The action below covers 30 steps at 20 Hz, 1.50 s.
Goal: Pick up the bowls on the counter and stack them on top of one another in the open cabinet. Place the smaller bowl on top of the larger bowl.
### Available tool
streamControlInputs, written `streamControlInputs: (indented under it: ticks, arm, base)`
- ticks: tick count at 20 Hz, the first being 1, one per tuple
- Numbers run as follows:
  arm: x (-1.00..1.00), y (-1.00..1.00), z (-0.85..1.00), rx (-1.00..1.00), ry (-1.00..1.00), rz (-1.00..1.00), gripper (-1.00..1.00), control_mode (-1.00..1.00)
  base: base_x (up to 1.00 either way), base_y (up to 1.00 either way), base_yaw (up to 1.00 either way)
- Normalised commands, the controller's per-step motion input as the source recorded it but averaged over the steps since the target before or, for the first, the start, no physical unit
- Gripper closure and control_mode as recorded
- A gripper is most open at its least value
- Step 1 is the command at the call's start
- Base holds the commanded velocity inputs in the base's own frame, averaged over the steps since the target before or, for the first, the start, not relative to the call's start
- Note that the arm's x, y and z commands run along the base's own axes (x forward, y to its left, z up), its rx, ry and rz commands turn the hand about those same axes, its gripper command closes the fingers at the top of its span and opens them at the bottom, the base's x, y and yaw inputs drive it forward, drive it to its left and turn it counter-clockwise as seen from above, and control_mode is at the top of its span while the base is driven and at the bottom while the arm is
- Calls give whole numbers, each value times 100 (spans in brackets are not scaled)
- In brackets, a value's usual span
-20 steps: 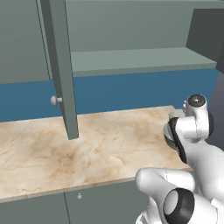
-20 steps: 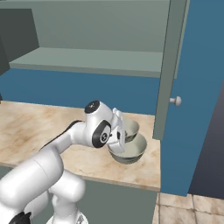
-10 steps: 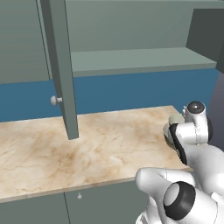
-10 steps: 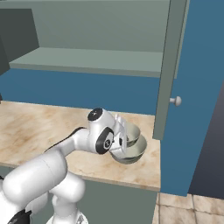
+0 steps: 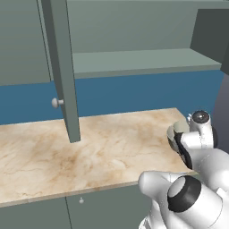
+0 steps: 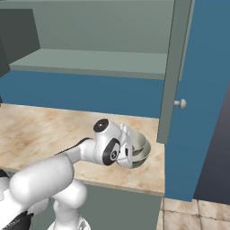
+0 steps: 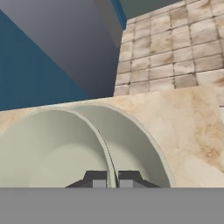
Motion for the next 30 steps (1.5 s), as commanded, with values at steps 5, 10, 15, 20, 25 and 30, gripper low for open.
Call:
streamControlInputs:
  ticks: [5,10,15,20,25,30]
  arm:
    - [13,0,-17,0,0,0,100,-100]
    - [19,-4,-16,0,0,0,100,-100]
    - [17,-10,-18,0,-1,0,100,-100]
    - [9,-6,-10,0,-1,0,100,-100]
    - [0,0,0,0,0,0,-100,-100]
    - [5,0,36,2,-4,-4,-100,-100]
  base:
    - [0,0,0]
    - [0,0,0]
    - [0,0,0]
    - [0,0,0]
    - [0,0,0]
    - [0,0,0]
